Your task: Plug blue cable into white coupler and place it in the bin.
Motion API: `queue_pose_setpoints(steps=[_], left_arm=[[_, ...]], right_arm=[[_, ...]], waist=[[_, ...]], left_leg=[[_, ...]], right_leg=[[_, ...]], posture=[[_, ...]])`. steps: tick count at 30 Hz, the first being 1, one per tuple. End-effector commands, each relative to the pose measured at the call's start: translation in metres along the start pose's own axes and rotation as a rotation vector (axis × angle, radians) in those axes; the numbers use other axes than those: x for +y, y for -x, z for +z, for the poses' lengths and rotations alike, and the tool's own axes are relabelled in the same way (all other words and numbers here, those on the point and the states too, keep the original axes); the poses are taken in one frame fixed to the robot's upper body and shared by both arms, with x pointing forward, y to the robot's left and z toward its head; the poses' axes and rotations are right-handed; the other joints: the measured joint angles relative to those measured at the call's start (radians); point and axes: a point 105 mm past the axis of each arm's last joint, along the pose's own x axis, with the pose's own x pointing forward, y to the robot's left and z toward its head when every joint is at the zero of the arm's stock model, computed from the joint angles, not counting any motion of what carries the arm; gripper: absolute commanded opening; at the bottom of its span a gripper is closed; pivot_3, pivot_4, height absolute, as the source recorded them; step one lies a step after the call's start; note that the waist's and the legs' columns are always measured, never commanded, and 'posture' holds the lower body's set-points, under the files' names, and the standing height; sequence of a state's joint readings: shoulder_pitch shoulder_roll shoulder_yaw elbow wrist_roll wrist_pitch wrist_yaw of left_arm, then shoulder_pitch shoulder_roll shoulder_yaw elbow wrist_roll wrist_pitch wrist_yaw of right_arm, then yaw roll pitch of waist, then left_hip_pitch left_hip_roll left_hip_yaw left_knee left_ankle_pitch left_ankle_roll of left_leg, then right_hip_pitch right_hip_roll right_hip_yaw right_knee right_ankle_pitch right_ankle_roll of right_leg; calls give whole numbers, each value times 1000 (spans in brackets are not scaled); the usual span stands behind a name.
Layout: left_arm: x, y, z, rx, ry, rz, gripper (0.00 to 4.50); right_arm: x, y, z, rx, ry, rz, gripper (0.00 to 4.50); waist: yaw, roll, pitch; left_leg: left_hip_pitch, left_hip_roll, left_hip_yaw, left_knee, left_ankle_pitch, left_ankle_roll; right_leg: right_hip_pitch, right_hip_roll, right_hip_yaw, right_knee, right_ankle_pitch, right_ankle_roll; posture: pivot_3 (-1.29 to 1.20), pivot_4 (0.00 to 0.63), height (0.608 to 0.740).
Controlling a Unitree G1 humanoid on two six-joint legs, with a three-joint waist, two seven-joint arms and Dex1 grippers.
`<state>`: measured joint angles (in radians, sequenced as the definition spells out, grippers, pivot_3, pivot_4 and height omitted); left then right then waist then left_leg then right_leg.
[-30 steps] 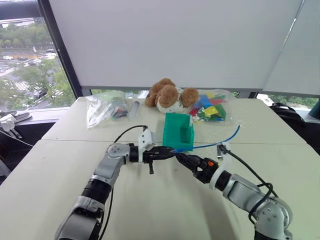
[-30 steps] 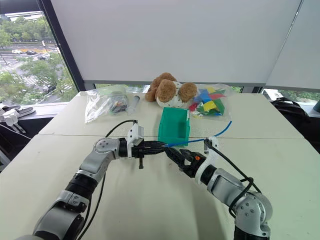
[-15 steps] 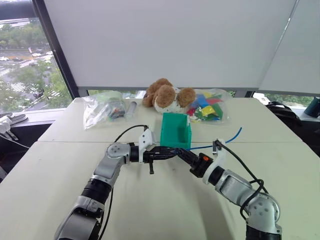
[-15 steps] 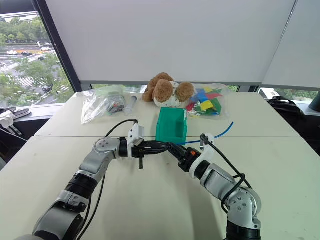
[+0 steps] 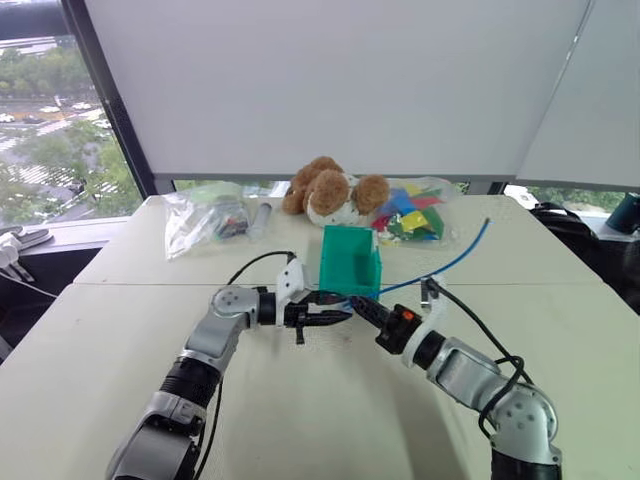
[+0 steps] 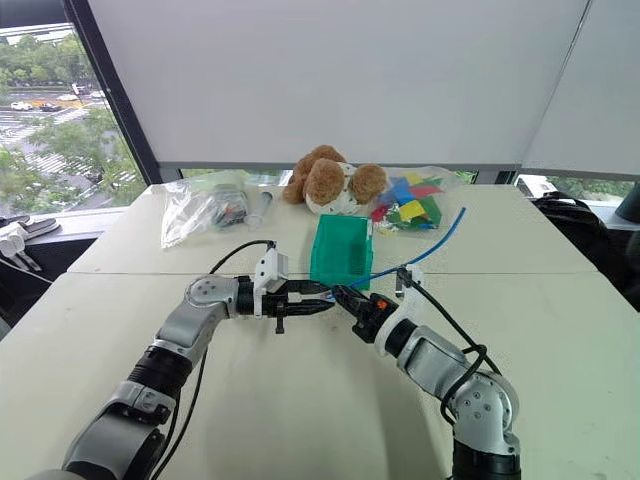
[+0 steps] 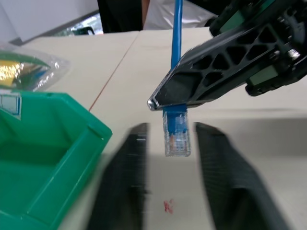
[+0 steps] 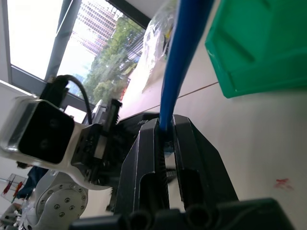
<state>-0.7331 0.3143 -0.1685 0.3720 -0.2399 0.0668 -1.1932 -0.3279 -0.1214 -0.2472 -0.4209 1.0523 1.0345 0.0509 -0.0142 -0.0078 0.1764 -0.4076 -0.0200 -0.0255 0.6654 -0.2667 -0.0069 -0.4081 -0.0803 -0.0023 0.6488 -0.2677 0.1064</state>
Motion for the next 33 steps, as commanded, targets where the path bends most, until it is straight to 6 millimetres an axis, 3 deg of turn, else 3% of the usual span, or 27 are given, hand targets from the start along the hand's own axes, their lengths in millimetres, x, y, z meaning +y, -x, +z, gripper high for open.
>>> queue_pose_setpoints(steps=[1,3,11,14,17,20,26,33], left_arm=[[8,20,13,-17,-20,64,3513],[11,34,16,-8,-17,95,4491],[27,121,30,116,-40,331,4491],[24,147,19,184,-11,386,4491],[18,162,-6,256,39,399,4491],[16,167,-27,269,93,416,4491],[18,157,-68,288,134,380,4491],[28,139,-87,304,156,290,4491]], right_arm=[[11,0,16,-47,48,43,0],[11,-1,20,-50,70,42,0],[11,-6,21,4,183,64,0],[12,-9,19,19,201,79,0],[15,-13,20,28,217,105,0],[19,-16,21,32,232,126,0],[23,-18,22,39,254,154,0],[27,-17,22,48,273,169,0]], waist=[[-1,0,0],[-3,0,0],[-3,1,0],[-1,1,1],[2,1,1],[2,1,1],[4,1,1],[2,1,1]], left_leg=[[0,0,0,0,0,0],[0,0,0,0,0,0],[0,0,0,-2,0,0],[0,0,0,-2,0,0],[0,0,0,-2,0,0],[0,0,0,-2,0,0],[0,0,0,-2,0,0],[-1,0,1,-2,0,0]], right_leg=[[0,0,0,0,0,0],[0,0,0,0,0,0],[-1,0,0,0,0,0],[-1,-1,0,-1,0,0],[-1,-1,0,-1,0,0],[-1,-1,0,-1,0,0],[-1,-2,0,-1,0,0],[-1,-1,0,-1,0,0]], posture=[[0,150,740],[0,150,740],[0,150,740],[0,150,740],[0,150,740],[0,150,740],[0,150,740],[0,150,740]])
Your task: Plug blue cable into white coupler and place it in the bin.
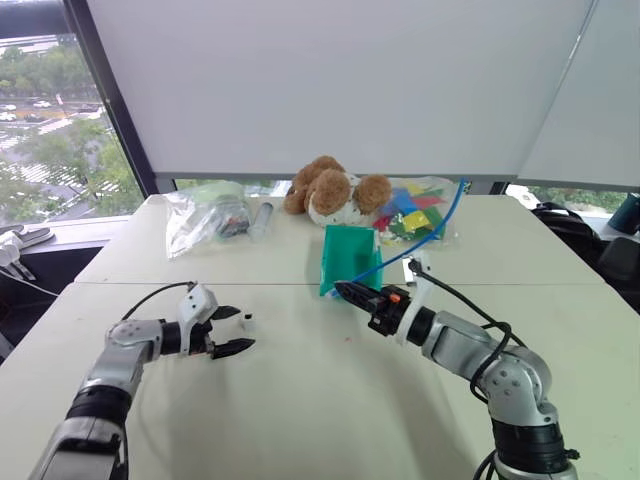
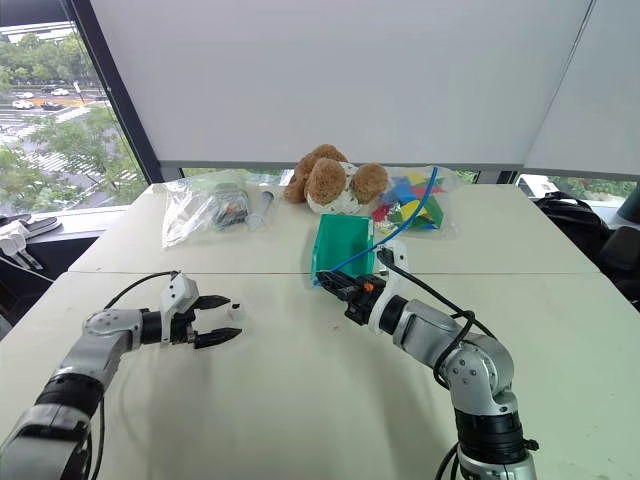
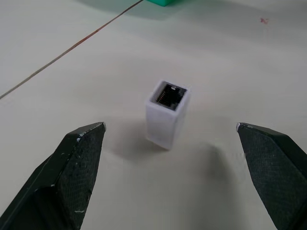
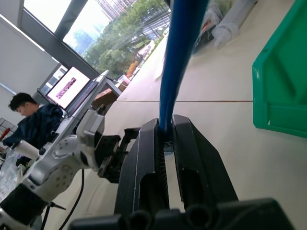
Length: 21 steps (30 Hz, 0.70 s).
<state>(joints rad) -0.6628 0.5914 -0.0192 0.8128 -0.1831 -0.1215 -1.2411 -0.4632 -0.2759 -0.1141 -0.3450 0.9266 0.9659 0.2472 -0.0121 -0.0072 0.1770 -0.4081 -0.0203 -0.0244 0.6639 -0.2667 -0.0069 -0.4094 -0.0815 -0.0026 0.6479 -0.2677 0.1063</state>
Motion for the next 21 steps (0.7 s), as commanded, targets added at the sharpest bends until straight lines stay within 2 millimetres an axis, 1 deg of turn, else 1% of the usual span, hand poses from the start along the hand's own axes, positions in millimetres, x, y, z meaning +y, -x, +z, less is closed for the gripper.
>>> queue_pose_setpoints(steps=[1,6,9,11,15,16,17,19,21], left_arm=[[4,-5,3,6,-37,-29,4491],[4,-13,1,37,-45,-72,4491],[5,-13,-1,53,-45,-76,3705],[5,-13,-2,61,-43,-77,2762],[4,-12,-5,73,-44,-88,582],[4,-12,-5,73,-44,-91,307],[3,-13,-5,73,-45,-94,351],[-5,-21,-1,45,-66,-140,351],[-17,-33,11,-13,-90,-221,351]], right_arm=[[10,1,10,-26,40,37,0],[12,5,9,-22,53,37,0],[13,7,9,-25,58,31,0],[13,7,10,-28,59,27,0],[13,8,9,-31,60,22,0],[13,8,9,-31,60,22,0],[13,8,9,-31,60,22,0],[14,8,11,-27,80,28,0],[16,9,15,-3,138,39,0]], waist=[[0,0,0],[-1,0,0],[-1,-1,0],[-1,-1,0],[-1,-1,0],[-1,-1,0],[-1,-1,0],[-1,-1,0],[4,-1,0]], left_leg=[[0,0,0,0,0,0],[0,0,0,0,0,0],[0,0,0,0,0,0],[0,0,0,0,0,0],[0,0,0,0,0,0],[0,0,0,0,0,0],[0,0,0,0,0,0],[0,0,0,0,0,0],[0,0,0,0,0,0]], right_leg=[[0,0,0,0,0,0],[0,0,0,0,0,0],[0,0,0,0,0,0],[0,0,0,0,0,0],[0,0,0,1,0,0],[0,0,0,1,0,0],[0,0,0,1,0,0],[0,0,0,1,0,0],[0,0,0,1,0,0]], posture=[[0,150,740],[0,150,740],[0,150,740],[0,150,740],[0,150,740],[0,150,740],[0,150,740],[0,150,740],[0,150,740]])
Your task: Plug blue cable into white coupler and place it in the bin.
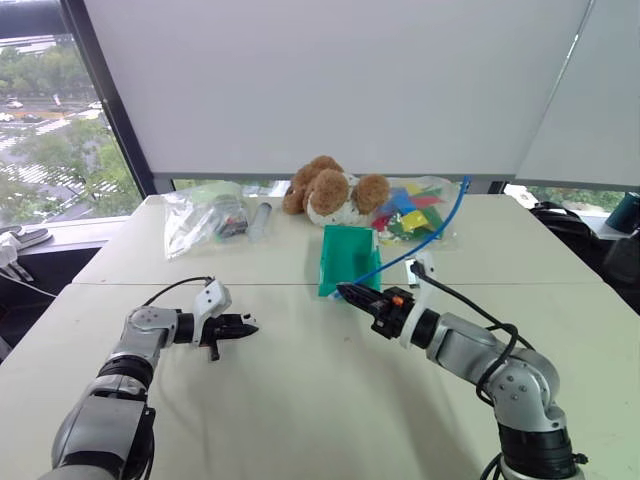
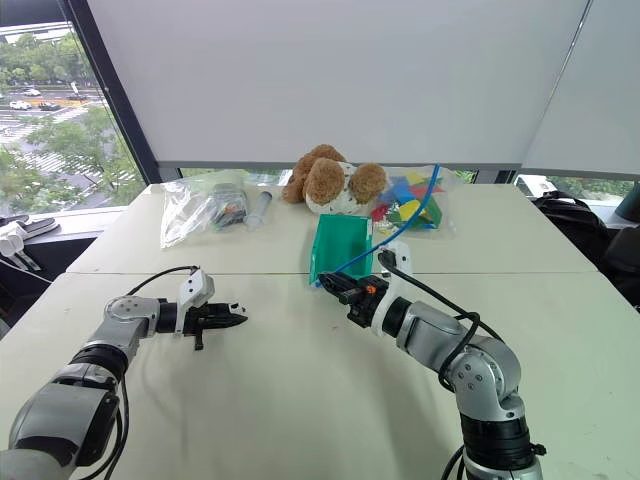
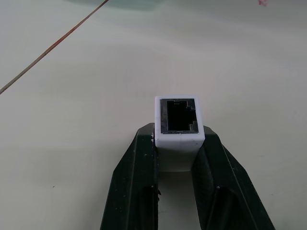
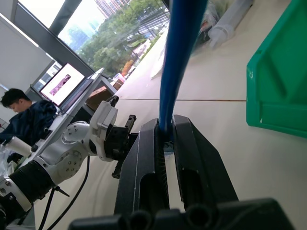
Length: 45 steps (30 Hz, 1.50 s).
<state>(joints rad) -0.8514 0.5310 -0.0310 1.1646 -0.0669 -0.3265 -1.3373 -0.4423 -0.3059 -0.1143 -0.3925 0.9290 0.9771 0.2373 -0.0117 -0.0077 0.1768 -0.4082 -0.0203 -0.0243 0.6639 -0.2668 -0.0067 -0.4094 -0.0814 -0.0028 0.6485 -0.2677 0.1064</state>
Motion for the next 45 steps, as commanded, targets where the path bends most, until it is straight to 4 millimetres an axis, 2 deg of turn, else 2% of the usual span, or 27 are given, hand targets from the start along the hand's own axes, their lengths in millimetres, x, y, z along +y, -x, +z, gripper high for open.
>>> queue_pose_setpoints(steps=[1,5,8,12,16,23,30,45], left_arm=[[-21,-24,21,-81,-71,-159,351],[-53,-56,51,-165,-157,-345,351],[-77,-81,64,-174,-214,-462,351],[-97,-108,58,-99,-280,-527,351],[-105,-127,46,-39,-287,-519,351],[-110,-130,29,21,-290,-523,351],[-109,-131,28,22,-290,-513,351],[-111,-133,30,12,-285,-521,351]], right_arm=[[15,4,16,16,163,70,0],[23,7,12,170,413,176,0],[25,8,9,262,550,262,0],[19,12,5,358,664,336,0],[7,14,-4,437,731,352,0],[0,14,-26,531,730,371,0],[-5,19,-38,596,734,384,0],[-19,19,-44,607,750,344,0]], waist=[[5,0,0],[3,0,0],[-1,0,0],[-5,0,0],[0,-1,0],[20,-1,0],[23,-2,-1],[24,-2,-2]], left_leg=[[0,0,0,0,0,0],[-2,-1,0,2,0,0],[-2,0,-1,1,0,0],[-1,0,0,1,0,0],[-1,0,0,2,0,0],[0,-1,-1,4,0,0],[1,-1,-1,4,0,0],[2,-1,-1,4,0,0]], right_leg=[[0,0,0,0,0,0],[1,-1,0,-2,0,0],[0,0,0,-2,0,0],[0,2,0,-2,0,0],[0,2,0,-1,0,0],[3,-1,0,-2,0,0],[4,-1,0,-2,0,0],[5,-1,0,-2,0,0]], posture=[[0,150,740],[0,150,740],[0,150,740],[0,150,740],[0,150,740],[0,150,740],[0,150,740],[0,150,740]])
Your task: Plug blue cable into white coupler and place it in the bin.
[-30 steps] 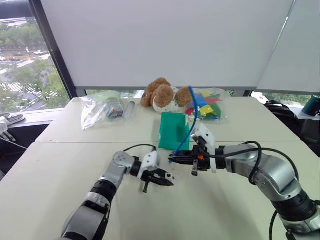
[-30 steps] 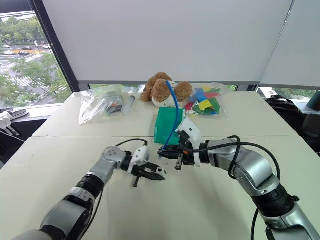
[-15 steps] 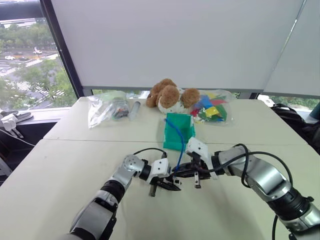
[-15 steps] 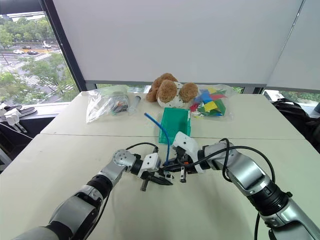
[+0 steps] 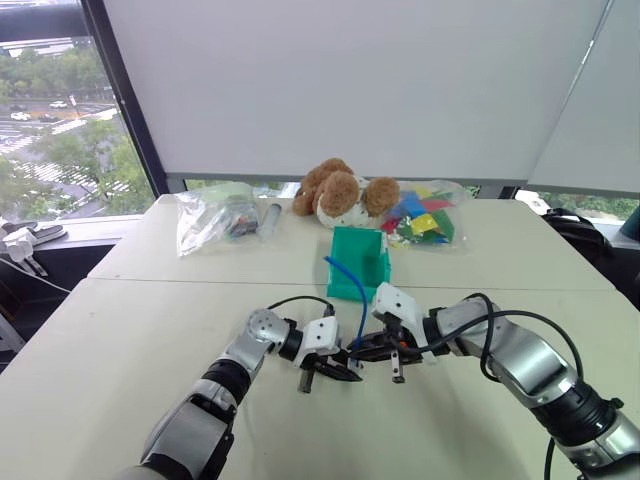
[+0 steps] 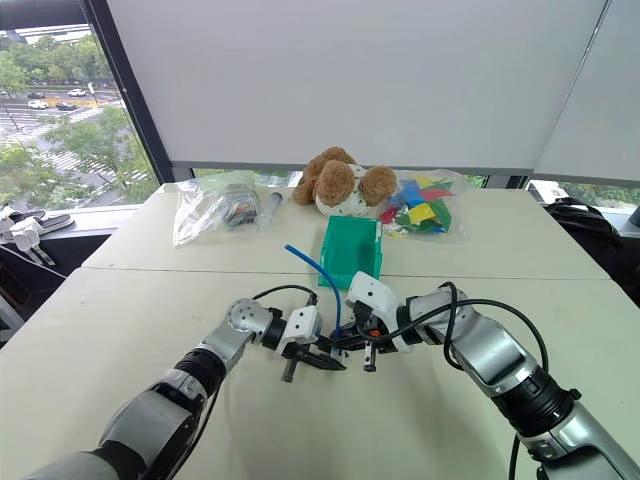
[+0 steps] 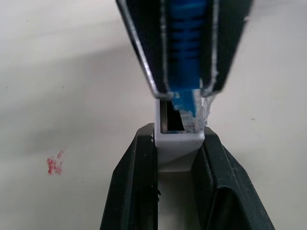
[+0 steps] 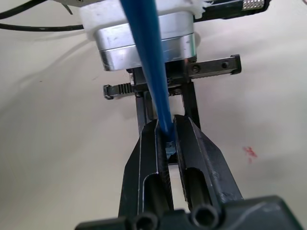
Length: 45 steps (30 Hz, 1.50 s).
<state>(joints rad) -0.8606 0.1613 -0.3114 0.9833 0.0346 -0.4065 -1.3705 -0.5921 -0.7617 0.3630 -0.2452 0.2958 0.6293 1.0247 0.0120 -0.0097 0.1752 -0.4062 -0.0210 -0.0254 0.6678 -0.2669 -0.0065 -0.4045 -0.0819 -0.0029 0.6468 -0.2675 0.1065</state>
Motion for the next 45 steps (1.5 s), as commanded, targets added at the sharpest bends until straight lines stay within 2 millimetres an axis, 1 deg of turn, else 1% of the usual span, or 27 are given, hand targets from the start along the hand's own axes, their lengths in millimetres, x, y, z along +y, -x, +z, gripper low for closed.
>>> queue_pose_setpoints(steps=[1,11,19,26,30,35,38,41,43,45], left_arm=[[-7,-2,-18,75,49,-11,351],[-7,-4,-16,72,43,-17,351],[-7,-5,-16,67,46,-16,351],[-6,-6,-15,64,42,-13,351],[-7,-6,-14,61,42,-15,351],[-9,-6,-15,61,44,-21,351],[-9,-6,-16,62,45,-21,351],[-9,-5,-16,62,46,-19,351],[-9,-5,-16,61,49,-9,351],[-8,-2,-16,58,59,-2,351]], right_arm=[[-4,3,-1,6,7,-23,0],[-4,2,-4,39,56,-16,0],[10,2,-5,78,101,59,0],[10,2,-9,110,125,72,0],[13,-5,-13,120,118,93,0],[15,-21,-32,163,89,125,0],[16,-25,-38,180,91,138,0],[16,-27,-42,195,101,145,0],[14,-26,-40,182,97,136,0],[11,-23,-33,151,84,121,0]], waist=[[0,0,0],[1,0,-1],[1,0,-1],[3,0,-1],[3,0,-1],[1,-3,-5],[-2,-5,-9],[-2,-5,-10],[-3,-5,-11],[-3,-5,-12]], left_leg=[[0,0,0,0,0,0],[0,0,0,0,0,0],[0,0,0,0,0,0],[0,-1,-1,0,0,0],[0,-1,-1,0,0,0],[1,-1,-1,0,0,0],[3,0,-1,-1,0,0],[12,0,-1,-3,0,0],[15,1,-1,-4,0,0],[15,1,-1,-4,0,0]], right_leg=[[0,0,0,0,0,0],[0,0,0,0,0,0],[1,0,0,0,0,0],[1,-1,0,-1,0,0],[1,-1,0,-1,0,0],[2,0,-1,-1,0,0],[4,0,-1,-1,0,0],[12,0,-1,-3,0,0],[15,0,-1,-5,0,-1],[15,0,-1,-5,0,0]], posture=[[0,150,740],[0,150,740],[0,150,740],[0,150,740],[0,150,740],[0,150,740],[0,150,740],[0,150,740],[0,150,740],[0,150,740]])
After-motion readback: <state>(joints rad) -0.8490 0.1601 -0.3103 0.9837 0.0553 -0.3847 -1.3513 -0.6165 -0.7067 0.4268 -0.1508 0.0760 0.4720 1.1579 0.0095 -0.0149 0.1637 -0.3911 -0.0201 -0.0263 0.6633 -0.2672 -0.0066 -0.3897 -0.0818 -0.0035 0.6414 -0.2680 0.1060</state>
